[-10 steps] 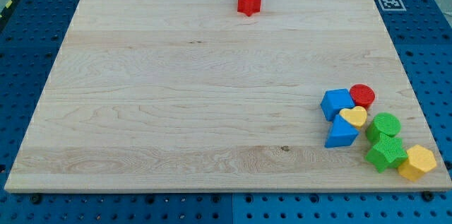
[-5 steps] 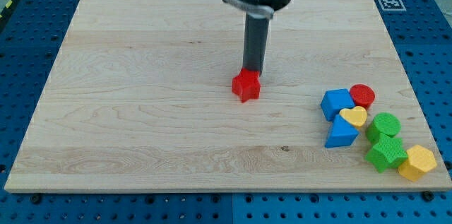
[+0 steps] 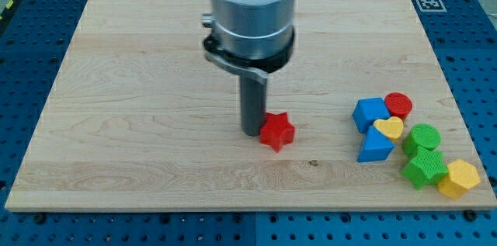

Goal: Move the red star towards the group of blocks

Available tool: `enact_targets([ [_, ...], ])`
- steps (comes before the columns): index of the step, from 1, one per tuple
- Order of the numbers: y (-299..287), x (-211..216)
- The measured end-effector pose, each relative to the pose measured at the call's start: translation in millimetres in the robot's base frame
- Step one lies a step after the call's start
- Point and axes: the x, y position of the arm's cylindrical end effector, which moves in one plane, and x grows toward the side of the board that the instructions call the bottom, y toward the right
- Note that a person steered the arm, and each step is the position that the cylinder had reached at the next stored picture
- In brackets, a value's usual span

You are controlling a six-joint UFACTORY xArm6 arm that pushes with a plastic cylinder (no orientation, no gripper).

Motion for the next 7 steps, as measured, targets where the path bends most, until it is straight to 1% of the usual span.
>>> enact_targets([
  [1,11.3,9.9],
  [2,11.3,31.0],
  [3,26.4,36.9],
  [5,53.3,36.9],
  [7,93.8,36.9],
])
